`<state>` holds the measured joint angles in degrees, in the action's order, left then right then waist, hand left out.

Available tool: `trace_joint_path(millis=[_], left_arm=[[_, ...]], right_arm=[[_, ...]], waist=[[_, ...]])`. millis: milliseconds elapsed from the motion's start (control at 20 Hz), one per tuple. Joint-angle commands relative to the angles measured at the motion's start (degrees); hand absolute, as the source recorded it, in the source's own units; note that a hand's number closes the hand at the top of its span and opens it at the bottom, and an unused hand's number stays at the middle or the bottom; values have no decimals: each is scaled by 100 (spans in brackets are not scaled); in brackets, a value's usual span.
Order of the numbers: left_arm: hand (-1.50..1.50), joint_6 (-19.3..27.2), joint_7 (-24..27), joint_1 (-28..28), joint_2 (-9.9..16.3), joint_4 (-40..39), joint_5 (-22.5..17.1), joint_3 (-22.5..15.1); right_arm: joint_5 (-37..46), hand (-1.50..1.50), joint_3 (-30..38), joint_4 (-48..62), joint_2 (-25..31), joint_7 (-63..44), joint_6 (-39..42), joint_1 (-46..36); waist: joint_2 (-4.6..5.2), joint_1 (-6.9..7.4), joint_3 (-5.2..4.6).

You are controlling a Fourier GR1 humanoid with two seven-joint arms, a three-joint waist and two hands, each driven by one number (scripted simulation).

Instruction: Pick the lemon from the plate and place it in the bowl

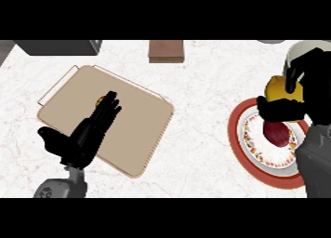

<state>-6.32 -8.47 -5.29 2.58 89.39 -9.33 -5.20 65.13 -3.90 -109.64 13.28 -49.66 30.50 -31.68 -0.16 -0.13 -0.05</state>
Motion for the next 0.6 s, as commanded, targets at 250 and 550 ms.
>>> trace_joint_path(millis=[250, 550], left_arm=[[0, 118, -277, -207, -116, 122, 46, -20], [0, -50, -441, -158, 25, 270, -122, 95]], right_arm=[[65, 150, 825, 826, 317, 273, -433, -747], [-422, 150, 1827, 1846, 1068, 1196, -888, -918]], waist=[[18, 41, 4], [25, 59, 6]])
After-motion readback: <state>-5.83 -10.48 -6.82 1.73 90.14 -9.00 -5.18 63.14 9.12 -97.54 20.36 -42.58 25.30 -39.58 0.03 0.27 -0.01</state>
